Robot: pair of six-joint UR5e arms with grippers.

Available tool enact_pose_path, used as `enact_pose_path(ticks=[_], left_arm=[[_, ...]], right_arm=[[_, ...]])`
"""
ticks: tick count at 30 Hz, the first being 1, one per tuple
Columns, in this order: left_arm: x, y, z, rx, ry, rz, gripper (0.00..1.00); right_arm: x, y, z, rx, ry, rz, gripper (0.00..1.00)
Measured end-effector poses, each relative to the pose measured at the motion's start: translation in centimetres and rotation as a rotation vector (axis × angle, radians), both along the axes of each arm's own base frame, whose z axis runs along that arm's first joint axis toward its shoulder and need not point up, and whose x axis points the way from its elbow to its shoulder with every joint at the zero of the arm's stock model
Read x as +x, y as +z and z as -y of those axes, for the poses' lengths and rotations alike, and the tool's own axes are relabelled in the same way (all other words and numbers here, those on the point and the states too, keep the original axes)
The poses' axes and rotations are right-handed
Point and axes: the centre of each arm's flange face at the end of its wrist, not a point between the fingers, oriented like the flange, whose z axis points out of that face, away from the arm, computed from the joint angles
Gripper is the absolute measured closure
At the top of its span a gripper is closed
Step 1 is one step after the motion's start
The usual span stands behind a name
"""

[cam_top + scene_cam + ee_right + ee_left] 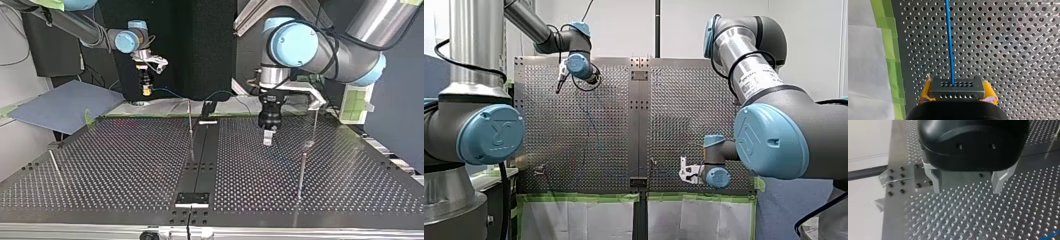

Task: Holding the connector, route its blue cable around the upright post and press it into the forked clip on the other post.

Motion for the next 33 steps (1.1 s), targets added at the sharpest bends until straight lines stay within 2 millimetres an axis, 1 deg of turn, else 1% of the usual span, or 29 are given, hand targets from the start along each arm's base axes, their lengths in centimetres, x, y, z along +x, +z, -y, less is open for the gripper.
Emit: enact_pose_path(ticks=[4,7,9,15,28,33], left_arm=[[0.2,-1.3,1.3,0.031,0.003,0.0,0.0],[0.6,-2.2,1.8,0.055,0.02,0.004,0.0],[0.8,-2.4,1.8,0.067,0.036,0.012,0.0],[1.5,-2.2,1.2,0.098,0.098,0.05,0.0],[3.0,-1.2,-0.9,0.152,0.252,0.126,0.0],[3.6,-1.0,-1.5,0.175,0.284,0.149,0.0]], right_arm=[[0.0,0.0,0.0,0.0,0.0,0.0,1.0],[0.0,0.0,0.0,-0.001,0.0,0.0,1.0],[0.0,0.0,0.0,-0.001,0.0,0.001,1.0],[0.0,0.0,0.0,-0.001,0.002,0.001,1.0],[0.0,0.0,0.0,-0.004,0.002,0.002,1.0],[0.1,0.0,0.0,-0.005,0.006,0.003,1.0]])
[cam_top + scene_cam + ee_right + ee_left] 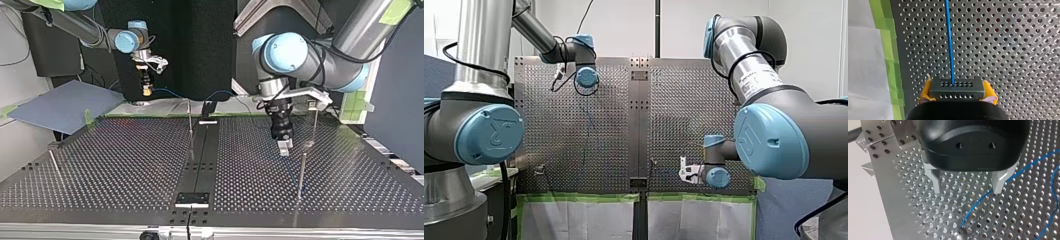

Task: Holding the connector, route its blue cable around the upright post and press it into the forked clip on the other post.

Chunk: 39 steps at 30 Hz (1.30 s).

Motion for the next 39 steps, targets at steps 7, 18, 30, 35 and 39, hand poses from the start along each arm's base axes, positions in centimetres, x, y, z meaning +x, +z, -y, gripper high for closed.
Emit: enact_pose_path(ticks=[7,18,30,35,39], left_arm=[[1.3,-2.3,-0.1,0.07,0.016,-0.042,0.0],[2.9,-4.9,-0.5,0.154,0.045,-0.082,0.0],[4.3,-3.8,-1.2,0.191,0.046,-0.051,0.0],[4.8,-3.3,-1.6,0.189,0.041,-0.038,0.0],[5.3,-3.1,-2.4,0.181,0.053,-0.032,0.0]], right_arm=[[0.0,0.0,0.0,0.0,0.003,0.0,1.0],[0.0,0.0,0.0,0.001,0.004,0.0,1.0],[0.1,0.0,0.0,0.0,0.005,0.001,1.0],[0.0,0.0,0.0,-0.001,0.003,0.001,1.0],[-0.1,0.0,0.1,-0.003,0.002,0.002,1.0]])
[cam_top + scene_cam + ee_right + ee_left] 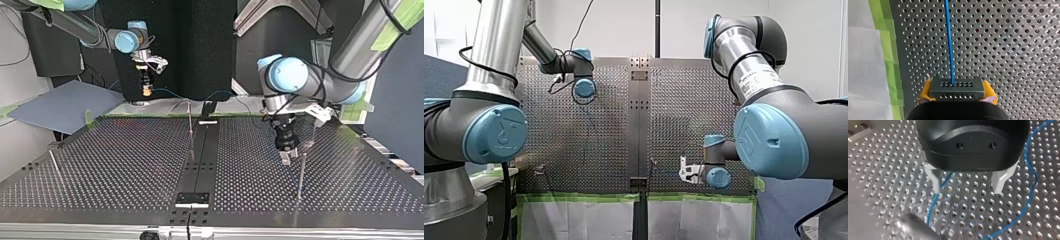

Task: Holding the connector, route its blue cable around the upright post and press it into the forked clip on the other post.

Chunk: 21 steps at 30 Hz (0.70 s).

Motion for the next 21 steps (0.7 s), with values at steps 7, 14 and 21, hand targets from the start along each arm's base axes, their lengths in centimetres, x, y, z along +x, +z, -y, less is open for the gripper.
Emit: enact_pose_path(ticks=[7,14,21], left_arm=[[1.2,0.3,-2.2,0.001,0.008,0.01,0.0],[1.2,0.2,-2.0,0.008,-0.009,-0.001,0.0],[0.5,-0.4,-1.6,0.005,0.003,-0.028,0.0]], right_arm=[[0.0,0.0,0.0,-0.001,0.006,0.001,1.0],[0.1,0.0,0.0,0.003,0.007,0.0,1.0],[0.1,-0.1,-0.1,0.006,0.008,-0.003,1.0]])
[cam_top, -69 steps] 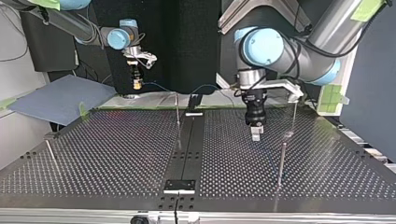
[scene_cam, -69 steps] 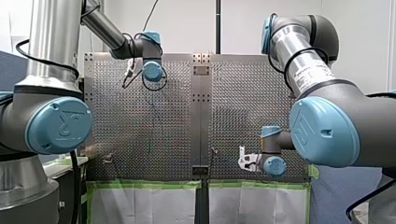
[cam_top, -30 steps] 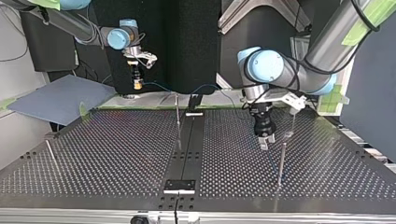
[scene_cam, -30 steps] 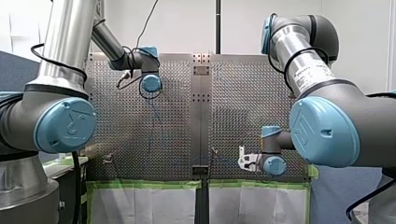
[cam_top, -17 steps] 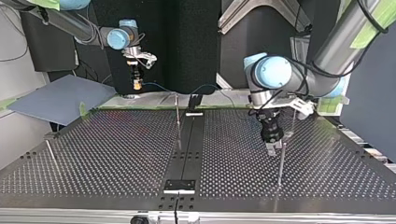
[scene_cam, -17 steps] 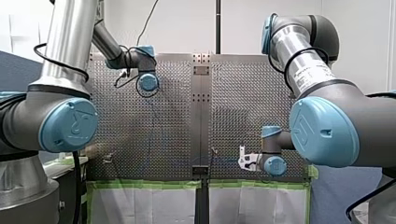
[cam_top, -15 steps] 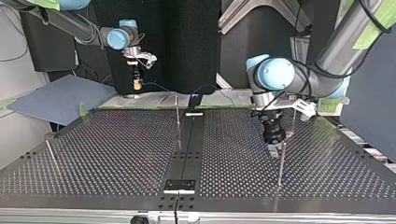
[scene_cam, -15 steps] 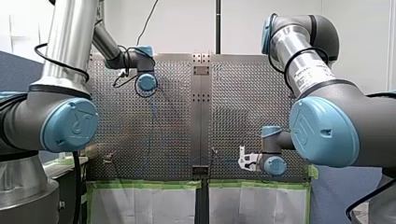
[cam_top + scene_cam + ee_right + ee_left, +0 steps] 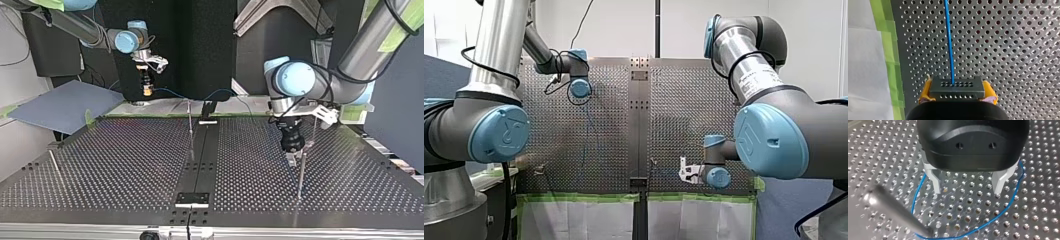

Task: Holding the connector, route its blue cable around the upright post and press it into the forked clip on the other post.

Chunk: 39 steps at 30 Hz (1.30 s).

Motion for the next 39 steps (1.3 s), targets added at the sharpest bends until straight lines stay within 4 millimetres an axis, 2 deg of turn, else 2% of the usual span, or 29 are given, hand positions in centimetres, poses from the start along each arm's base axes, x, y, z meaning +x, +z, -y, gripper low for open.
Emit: enact_pose_path(ticks=[12,25,39], left_arm=[[-1.0,-0.4,0.7,-0.004,0.037,-0.026,0.0],[-2.5,1.2,3.1,-0.004,-0.029,0.0,0.0],[-1.6,1.5,2.4,-0.036,-0.055,0.038,0.0]], right_arm=[[0.1,0.0,0.0,0.0,0.001,-0.001,1.0],[0.1,0.0,0.0,0.0,0.002,-0.001,1.0],[0.1,0.0,0.0,-0.002,0.002,0.0,1.0]])
